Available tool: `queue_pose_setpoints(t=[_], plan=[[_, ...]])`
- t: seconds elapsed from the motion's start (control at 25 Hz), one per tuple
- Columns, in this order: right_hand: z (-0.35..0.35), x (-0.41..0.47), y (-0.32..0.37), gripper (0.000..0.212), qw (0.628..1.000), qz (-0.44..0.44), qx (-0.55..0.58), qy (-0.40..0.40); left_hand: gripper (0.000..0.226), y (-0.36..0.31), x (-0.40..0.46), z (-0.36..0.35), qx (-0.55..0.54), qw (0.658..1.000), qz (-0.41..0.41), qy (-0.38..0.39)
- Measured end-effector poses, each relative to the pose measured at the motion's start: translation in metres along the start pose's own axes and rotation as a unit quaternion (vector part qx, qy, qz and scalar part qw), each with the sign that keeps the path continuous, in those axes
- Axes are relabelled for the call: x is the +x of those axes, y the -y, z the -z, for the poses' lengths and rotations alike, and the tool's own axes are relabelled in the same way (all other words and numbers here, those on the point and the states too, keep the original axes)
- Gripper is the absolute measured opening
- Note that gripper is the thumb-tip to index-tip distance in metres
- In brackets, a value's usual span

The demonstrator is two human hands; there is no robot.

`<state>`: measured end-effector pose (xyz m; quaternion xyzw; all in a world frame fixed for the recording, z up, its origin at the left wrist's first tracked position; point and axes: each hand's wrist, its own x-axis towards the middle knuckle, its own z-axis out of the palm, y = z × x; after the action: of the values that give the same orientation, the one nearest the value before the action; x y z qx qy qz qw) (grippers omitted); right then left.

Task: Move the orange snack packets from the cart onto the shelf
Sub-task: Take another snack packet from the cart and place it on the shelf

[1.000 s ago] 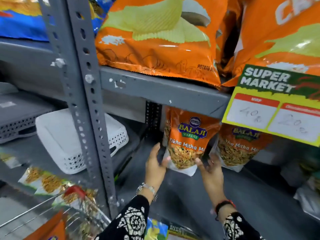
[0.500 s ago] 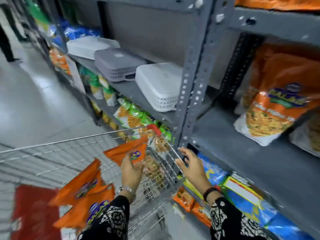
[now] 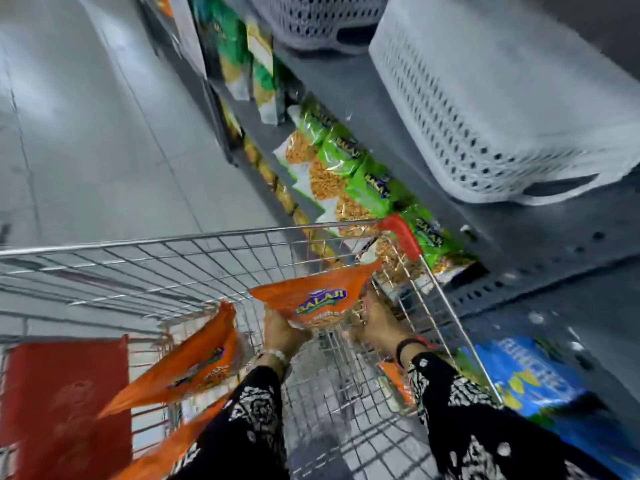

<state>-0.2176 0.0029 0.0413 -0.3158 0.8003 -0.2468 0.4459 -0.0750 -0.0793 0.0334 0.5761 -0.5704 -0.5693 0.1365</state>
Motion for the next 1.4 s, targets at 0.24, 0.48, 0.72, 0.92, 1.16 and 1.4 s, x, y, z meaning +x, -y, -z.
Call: queue_pose_setpoints(t=[0.24,0.48,0.72,0.92,1.16,1.4], plan=[[-0.026,0.053,-0.015,0.048,0.996,0.02,0.081,-0.043,0.054,0.022,0.04,-0.019,0.01,1.0,-0.019,-0.009],[-0.021,0.034,-0.01,0.032,0.994,-0.02,0.037,-0.102,0.036,-0.009,0.022,-0.012,-0.001,0.997,-0.035,-0.075],[0.018,-0.063,0.017,0.034,0.983,0.04,0.061,-0.166,0.036,-0.056,-0.06,0.003,0.015,0.99,-0.134,-0.037],[0.064,-0.191,0.024,0.034,0.955,0.132,0.075,-0.255,0.044,-0.099,-0.167,0.008,-0.057,0.968,-0.238,0.047],[0.123,-0.324,0.001,0.027,0.914,0.153,0.061,-0.37,0.044,-0.154,-0.268,-0.029,-0.048,0.92,-0.374,0.106],[0.2,-0.429,-0.069,0.028,0.854,0.075,0.083,-0.508,0.037,-0.202,-0.342,-0.147,0.005,0.836,-0.451,0.312]])
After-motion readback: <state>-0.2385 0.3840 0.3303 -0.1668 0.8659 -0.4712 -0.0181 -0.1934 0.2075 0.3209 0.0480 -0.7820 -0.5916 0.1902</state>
